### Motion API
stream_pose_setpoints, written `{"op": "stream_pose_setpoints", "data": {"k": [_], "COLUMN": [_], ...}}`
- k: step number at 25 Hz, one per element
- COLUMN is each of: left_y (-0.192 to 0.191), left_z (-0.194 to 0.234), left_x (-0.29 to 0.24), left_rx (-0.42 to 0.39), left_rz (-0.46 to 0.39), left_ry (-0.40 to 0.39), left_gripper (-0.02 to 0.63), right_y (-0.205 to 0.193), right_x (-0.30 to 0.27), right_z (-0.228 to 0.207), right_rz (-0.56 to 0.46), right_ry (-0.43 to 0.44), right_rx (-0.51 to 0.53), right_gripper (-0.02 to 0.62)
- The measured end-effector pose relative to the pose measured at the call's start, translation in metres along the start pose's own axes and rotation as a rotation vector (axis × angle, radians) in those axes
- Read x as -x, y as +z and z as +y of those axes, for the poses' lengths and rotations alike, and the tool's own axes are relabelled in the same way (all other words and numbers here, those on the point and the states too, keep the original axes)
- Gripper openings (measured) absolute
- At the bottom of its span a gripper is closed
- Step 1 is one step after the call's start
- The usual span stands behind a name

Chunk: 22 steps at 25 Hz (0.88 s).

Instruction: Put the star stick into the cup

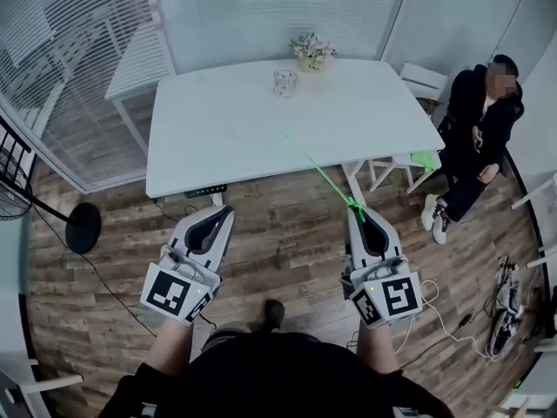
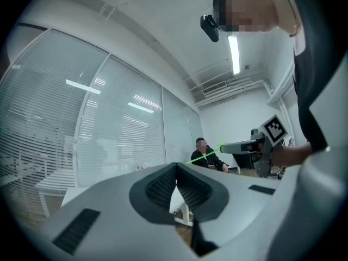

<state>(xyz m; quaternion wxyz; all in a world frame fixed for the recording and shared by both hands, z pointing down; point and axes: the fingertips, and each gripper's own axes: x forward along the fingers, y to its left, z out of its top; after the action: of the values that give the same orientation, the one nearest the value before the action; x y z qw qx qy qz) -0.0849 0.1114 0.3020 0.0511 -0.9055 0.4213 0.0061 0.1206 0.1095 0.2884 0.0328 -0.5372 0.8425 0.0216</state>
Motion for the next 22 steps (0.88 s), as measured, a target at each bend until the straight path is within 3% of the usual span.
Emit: {"op": "stream_pose_setpoints", "data": {"k": [22], "left_y": [-0.01], "left_z": [0.032], "left_x": [-0.055], "left_rx": [0.013], "left_rz": [0.012], "left_ry": [-0.001], "left_gripper": [0.014], "right_y": [-0.011], "right_x": [-0.047], "right_z": [-0.038], "right_rz": [0.012], "right_ry": [-0.014], "right_rx": [-0.01], "right_gripper": [0.023]}}
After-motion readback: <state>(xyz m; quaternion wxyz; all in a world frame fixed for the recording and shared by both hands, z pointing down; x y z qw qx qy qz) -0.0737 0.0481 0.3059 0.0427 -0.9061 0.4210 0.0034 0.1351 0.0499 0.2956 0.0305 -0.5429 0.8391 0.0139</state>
